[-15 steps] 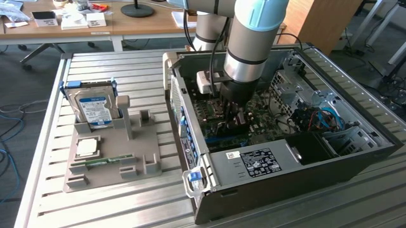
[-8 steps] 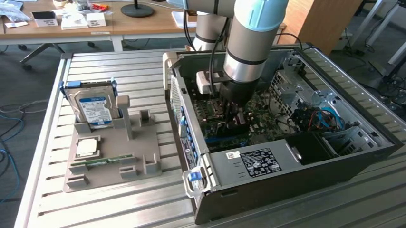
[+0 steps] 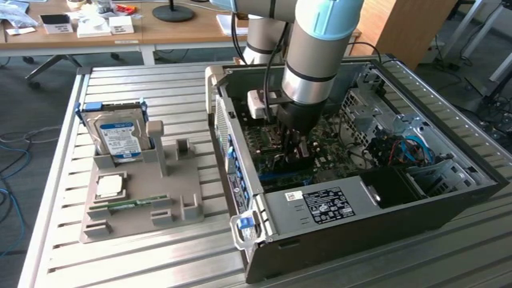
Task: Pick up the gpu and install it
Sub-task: 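Insert the gpu into the slot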
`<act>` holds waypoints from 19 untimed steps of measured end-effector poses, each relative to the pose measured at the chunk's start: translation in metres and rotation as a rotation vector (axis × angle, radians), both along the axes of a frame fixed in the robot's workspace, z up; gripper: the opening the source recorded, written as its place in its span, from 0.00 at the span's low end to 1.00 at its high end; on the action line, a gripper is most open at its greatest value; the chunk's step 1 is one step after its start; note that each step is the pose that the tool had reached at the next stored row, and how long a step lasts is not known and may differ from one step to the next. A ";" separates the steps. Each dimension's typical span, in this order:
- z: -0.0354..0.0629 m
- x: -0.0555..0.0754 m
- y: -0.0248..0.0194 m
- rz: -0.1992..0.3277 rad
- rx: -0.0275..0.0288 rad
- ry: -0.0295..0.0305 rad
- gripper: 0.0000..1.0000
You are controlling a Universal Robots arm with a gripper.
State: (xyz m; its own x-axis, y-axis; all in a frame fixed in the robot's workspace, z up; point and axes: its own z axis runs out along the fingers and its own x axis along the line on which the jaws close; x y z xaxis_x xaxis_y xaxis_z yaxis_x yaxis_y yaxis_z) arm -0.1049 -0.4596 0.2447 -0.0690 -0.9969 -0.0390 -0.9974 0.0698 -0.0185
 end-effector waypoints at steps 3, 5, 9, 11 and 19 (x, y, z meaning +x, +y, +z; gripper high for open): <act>-0.0001 0.000 0.0000 0.000 0.0002 -0.0001 0.27; -0.0001 0.000 0.0000 0.000 0.0006 -0.0002 0.27; -0.0001 -0.001 0.0000 0.000 0.0014 -0.0010 0.27; -0.0001 -0.001 -0.0001 0.000 0.0014 -0.0011 0.27; 0.0000 -0.002 0.0000 0.000 0.0016 -0.0005 0.27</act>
